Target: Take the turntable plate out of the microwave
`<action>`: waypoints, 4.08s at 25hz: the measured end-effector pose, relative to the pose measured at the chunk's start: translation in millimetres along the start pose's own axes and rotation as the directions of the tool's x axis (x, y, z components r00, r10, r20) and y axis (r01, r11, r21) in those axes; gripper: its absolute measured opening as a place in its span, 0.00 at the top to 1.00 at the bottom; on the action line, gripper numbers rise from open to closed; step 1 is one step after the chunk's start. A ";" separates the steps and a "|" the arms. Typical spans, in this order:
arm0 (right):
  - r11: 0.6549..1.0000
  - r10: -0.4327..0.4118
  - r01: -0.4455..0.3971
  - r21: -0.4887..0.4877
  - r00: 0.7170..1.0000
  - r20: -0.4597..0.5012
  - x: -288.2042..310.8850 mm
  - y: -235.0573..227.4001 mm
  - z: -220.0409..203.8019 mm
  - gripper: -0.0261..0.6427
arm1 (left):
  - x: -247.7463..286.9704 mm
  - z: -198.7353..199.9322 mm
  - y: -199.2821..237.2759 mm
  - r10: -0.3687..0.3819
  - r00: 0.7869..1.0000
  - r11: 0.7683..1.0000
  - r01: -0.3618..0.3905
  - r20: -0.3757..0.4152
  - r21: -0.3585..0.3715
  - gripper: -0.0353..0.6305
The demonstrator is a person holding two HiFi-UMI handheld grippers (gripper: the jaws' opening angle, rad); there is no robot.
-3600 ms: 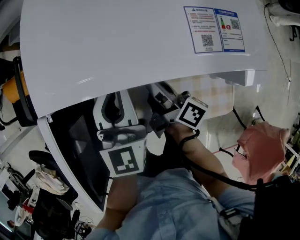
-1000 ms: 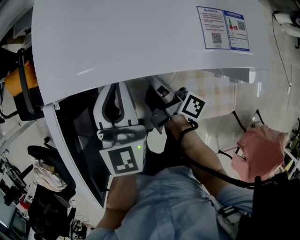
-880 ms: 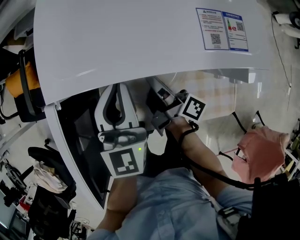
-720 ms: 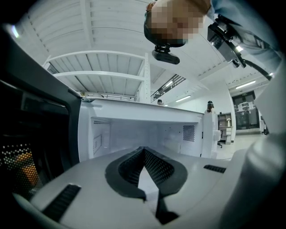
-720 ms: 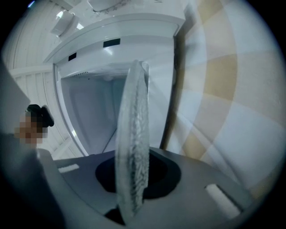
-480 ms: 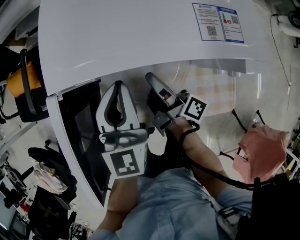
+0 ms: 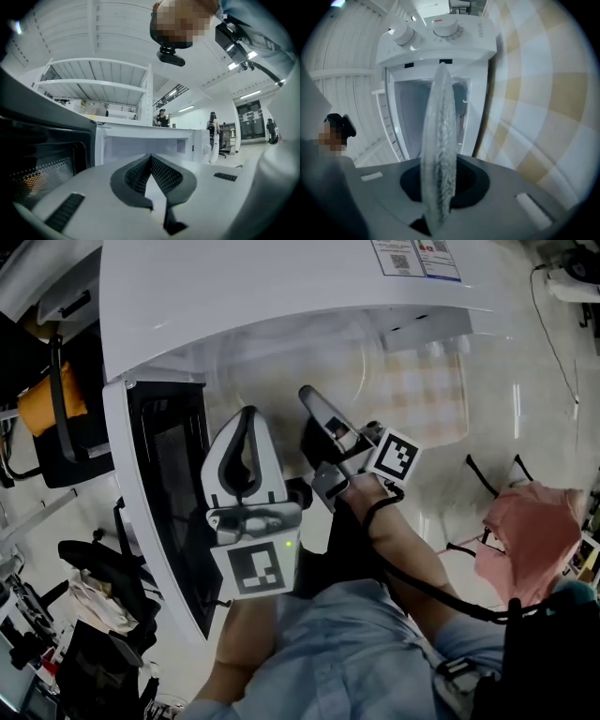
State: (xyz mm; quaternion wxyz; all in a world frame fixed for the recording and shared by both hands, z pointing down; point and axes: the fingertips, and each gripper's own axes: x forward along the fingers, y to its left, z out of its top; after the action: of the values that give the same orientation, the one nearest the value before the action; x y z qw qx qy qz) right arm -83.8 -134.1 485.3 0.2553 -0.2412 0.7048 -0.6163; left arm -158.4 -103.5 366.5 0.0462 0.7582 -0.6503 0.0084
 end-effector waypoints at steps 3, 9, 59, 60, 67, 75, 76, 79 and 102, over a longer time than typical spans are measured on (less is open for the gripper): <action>1.000 -0.004 0.004 0.006 1.000 0.000 -10.6 6.8 -6.0 0.92 | -10.5 2.6 -2.9 0.010 1.000 1.000 -0.010 0.001 -0.008 0.94; 1.000 -0.027 0.027 0.003 0.999 -0.037 -36.4 8.3 -11.9 0.92 | -27.6 1.1 -12.5 0.054 0.998 0.998 -0.054 -0.011 -0.022 0.94; 0.986 0.164 -0.163 0.027 0.943 -0.289 -154.2 172.8 -57.9 0.92 | -160.3 31.0 -76.3 0.009 0.999 0.700 -0.030 -0.034 -0.713 0.78; 0.986 0.165 -0.165 0.025 0.944 -0.285 -153.0 174.5 -56.8 0.92 | -159.0 32.7 -75.8 0.006 1.000 0.695 -0.025 -0.029 -0.718 0.79; 0.987 0.158 -0.155 0.032 0.949 -0.275 -145.0 187.8 -51.2 0.92 | -152.5 46.8 -73.1 -0.006 0.999 0.693 -0.023 -0.037 -0.720 0.79; 0.990 0.140 -0.137 0.029 0.953 -0.268 -125.1 209.9 -37.1 0.92 | -134.2 76.6 -64.1 -0.028 0.999 0.696 -0.003 -0.032 -0.718 0.79; 0.991 0.137 -0.134 0.030 0.954 -0.267 -121.9 212.3 -35.2 0.92 | -131.4 80.0 -62.4 -0.030 0.999 0.697 -0.002 -0.032 -0.718 0.79; 0.992 0.127 -0.126 0.020 0.956 -0.265 -111.3 219.2 -27.8 0.92 | -120.4 89.6 -57.4 -0.039 0.999 0.692 0.007 -0.029 -0.721 0.79; 0.999 0.050 -0.049 0.008 0.974 -0.220 -21.7 183.6 22.8 0.92 | -19.1 69.0 -5.2 -0.098 0.993 0.619 0.011 -0.063 -0.786 0.80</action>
State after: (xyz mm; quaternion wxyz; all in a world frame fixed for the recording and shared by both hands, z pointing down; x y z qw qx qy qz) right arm -57.1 -114.1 302.0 0.1912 -0.1535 0.7339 -0.6335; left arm -159.5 -89.5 296.1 0.4045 0.6801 -0.5627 -0.2393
